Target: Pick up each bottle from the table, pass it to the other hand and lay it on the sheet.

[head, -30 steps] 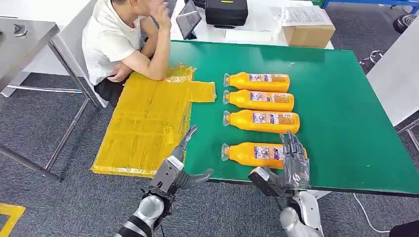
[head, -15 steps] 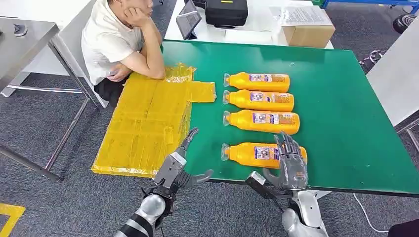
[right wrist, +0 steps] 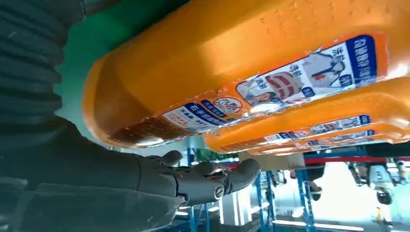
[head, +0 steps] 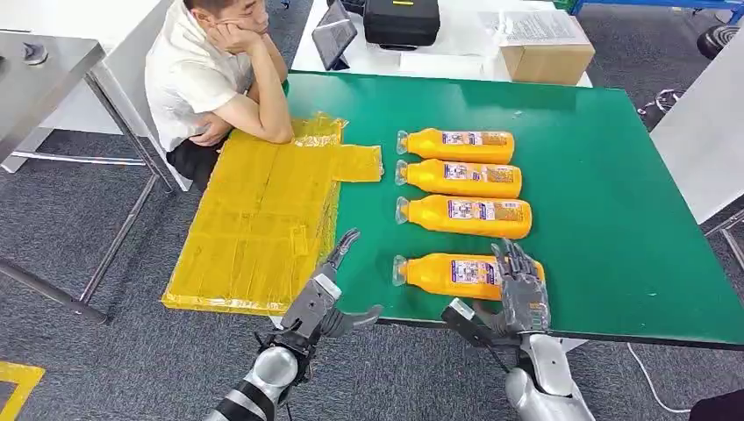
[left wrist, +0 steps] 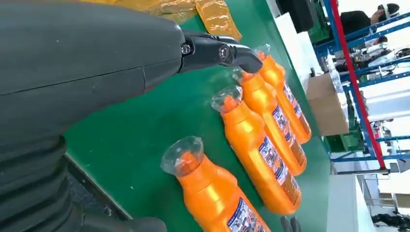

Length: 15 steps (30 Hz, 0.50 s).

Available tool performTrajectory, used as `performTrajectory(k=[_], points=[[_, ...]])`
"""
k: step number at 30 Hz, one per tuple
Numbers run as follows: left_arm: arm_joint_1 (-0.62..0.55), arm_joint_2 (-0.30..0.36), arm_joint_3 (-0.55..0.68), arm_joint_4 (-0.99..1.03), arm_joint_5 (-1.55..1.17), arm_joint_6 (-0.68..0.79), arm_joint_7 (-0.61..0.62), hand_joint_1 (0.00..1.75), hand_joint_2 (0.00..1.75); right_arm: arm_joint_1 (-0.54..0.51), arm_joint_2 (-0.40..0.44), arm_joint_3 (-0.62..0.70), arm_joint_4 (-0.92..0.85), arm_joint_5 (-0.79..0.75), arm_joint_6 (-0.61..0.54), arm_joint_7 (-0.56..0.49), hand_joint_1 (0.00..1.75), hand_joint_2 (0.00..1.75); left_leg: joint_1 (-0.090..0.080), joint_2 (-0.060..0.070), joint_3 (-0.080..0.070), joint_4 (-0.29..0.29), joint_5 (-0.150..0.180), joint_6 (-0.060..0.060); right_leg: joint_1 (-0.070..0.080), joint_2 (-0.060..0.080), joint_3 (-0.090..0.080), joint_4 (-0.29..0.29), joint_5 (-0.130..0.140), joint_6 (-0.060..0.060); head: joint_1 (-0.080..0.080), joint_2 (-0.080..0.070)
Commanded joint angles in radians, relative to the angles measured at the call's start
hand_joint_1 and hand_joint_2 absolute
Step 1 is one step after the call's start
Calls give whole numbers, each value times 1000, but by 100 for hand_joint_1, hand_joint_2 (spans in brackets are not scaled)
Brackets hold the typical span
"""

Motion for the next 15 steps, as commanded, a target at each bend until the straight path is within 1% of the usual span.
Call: performTrajectory(k=[1,4,5,8,9,10,12,13,14,15], points=[[-25,10,1,29,1,-3,15,0,175,-33,-44,79,94,83,-6,108,0,175,1,-1,5,0,-1,-2,1,0,5,0,-1,-2,0,0],[-23,7,8,32,-3,2,16,0,175,-30,-50,87,87,111,-3,128,0,175,0,-1,3,-1,-1,-1,0,-1,4,-1,-1,-1,0,0],[-23,7,8,32,-3,2,16,0,175,-29,-52,90,85,122,-5,133,0,175,0,-1,5,-1,-1,-1,0,-1,5,-1,-1,-1,0,0],[-23,6,8,32,-2,2,16,0,175,-29,-52,91,84,123,-5,135,0,175,1,-1,5,-1,-1,-1,0,0,5,-1,-1,-1,0,0],[-23,5,8,29,-3,0,17,0,175,-26,-51,93,77,132,6,147,0,175,0,-1,6,-1,-1,-1,0,-1,7,-1,-2,-2,0,0],[-23,4,7,28,-4,1,20,0,175,-23,-52,93,72,135,15,154,0,175,0,-1,5,-1,0,-1,0,0,5,-1,-1,-1,0,0],[-21,4,8,25,-6,1,24,0,175,-23,-57,94,74,148,40,178,0,175,0,-1,7,-1,-1,-1,0,0,8,-1,-2,-2,0,0],[-20,4,10,23,-7,0,27,0,175,-25,-62,96,80,157,66,192,0,175,0,-1,6,-1,-1,-1,0,-1,6,-1,-1,-1,0,0],[-20,4,10,22,-7,0,27,0,175,-25,-64,96,81,157,67,192,0,175,0,-1,8,-1,-1,-1,0,-1,8,-1,-2,-2,0,0],[-20,4,10,22,-7,0,27,0,175,-25,-66,95,81,157,68,192,0,175,0,-1,6,-1,0,0,0,-1,6,-1,-1,-1,0,0]])
